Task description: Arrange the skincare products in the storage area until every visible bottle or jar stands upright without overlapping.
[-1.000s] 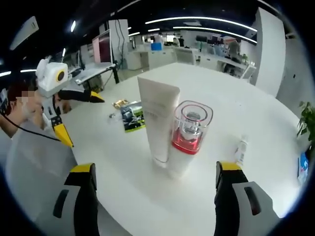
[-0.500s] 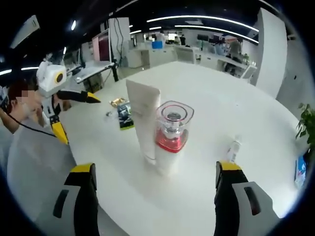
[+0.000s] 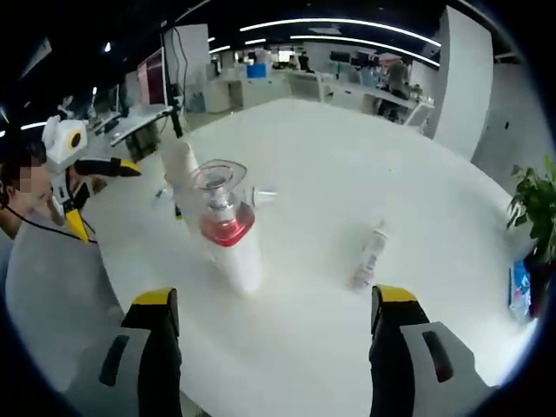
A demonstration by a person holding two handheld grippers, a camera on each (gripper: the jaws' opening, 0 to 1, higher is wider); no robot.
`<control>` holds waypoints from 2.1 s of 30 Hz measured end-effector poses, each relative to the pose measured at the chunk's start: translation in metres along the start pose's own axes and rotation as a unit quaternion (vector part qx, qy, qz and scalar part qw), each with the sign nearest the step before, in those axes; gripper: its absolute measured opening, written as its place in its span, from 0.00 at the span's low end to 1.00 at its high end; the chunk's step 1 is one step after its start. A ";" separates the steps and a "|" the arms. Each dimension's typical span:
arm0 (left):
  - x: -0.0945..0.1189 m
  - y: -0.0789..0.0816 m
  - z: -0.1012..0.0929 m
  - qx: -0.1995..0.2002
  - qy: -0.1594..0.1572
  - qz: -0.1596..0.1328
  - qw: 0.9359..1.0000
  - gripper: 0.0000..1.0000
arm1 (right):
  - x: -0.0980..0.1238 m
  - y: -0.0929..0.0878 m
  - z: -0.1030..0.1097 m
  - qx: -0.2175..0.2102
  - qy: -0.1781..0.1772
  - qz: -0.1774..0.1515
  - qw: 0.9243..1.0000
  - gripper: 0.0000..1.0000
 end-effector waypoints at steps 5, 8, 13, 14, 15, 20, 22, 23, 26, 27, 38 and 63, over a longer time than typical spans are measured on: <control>0.001 0.000 0.002 0.000 0.002 -0.001 1.000 0.99 | -0.006 -0.004 -0.016 -0.006 -0.006 0.011 1.000 0.86; 0.000 0.000 0.001 -0.001 -0.002 0.001 1.000 0.99 | -0.014 -0.007 -0.027 -0.042 0.011 0.011 0.999 0.81; 0.000 0.001 0.001 0.000 -0.003 -0.001 1.000 0.99 | -0.021 -0.011 -0.041 -0.063 0.000 0.008 0.998 0.70; 0.001 0.001 0.001 0.000 -0.003 -0.002 1.000 0.99 | -0.022 -0.012 -0.043 -0.073 -0.009 0.012 0.997 0.69; 0.001 0.002 0.001 0.001 -0.003 -0.002 1.000 0.99 | -0.023 -0.013 -0.040 -0.064 0.002 0.015 0.998 0.66; 0.000 0.001 0.000 0.000 -0.006 0.002 1.000 0.99 | -0.032 -0.013 -0.048 -0.068 -0.002 0.024 0.997 0.65; 0.000 0.001 -0.001 0.000 -0.006 0.001 1.000 0.99 | -0.035 -0.012 -0.053 -0.068 -0.003 0.027 0.997 0.64; 0.001 0.001 0.000 0.000 -0.005 0.001 1.000 0.99 | -0.037 -0.012 -0.055 -0.060 0.001 0.034 0.998 0.65; 0.001 0.001 0.001 0.002 -0.003 -0.001 1.000 0.99 | -0.044 -0.013 -0.060 -0.057 0.003 0.044 0.997 0.65; 0.001 0.001 0.001 0.002 -0.003 0.000 1.000 0.99 | -0.045 -0.015 -0.060 -0.056 0.001 0.047 0.997 0.63; 0.002 0.001 0.004 0.004 0.001 -0.004 1.000 0.99 | -0.063 -0.012 -0.082 -0.068 -0.031 0.078 0.994 0.56; 0.004 0.004 0.012 0.013 0.015 -0.012 1.000 0.98 | -0.090 -0.012 -0.091 -0.076 -0.068 0.115 0.988 0.41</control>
Point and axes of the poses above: the point that each gripper's makers call its tool centre point, and the gripper's own axes: x roughly backward along the fingers, z roughly to its left, y roughly out of its top, the point moved 5 cm from there along x, roughly backward along the fingers, and after that the axes turned 3 degrees about y, right-handed, at the moved point
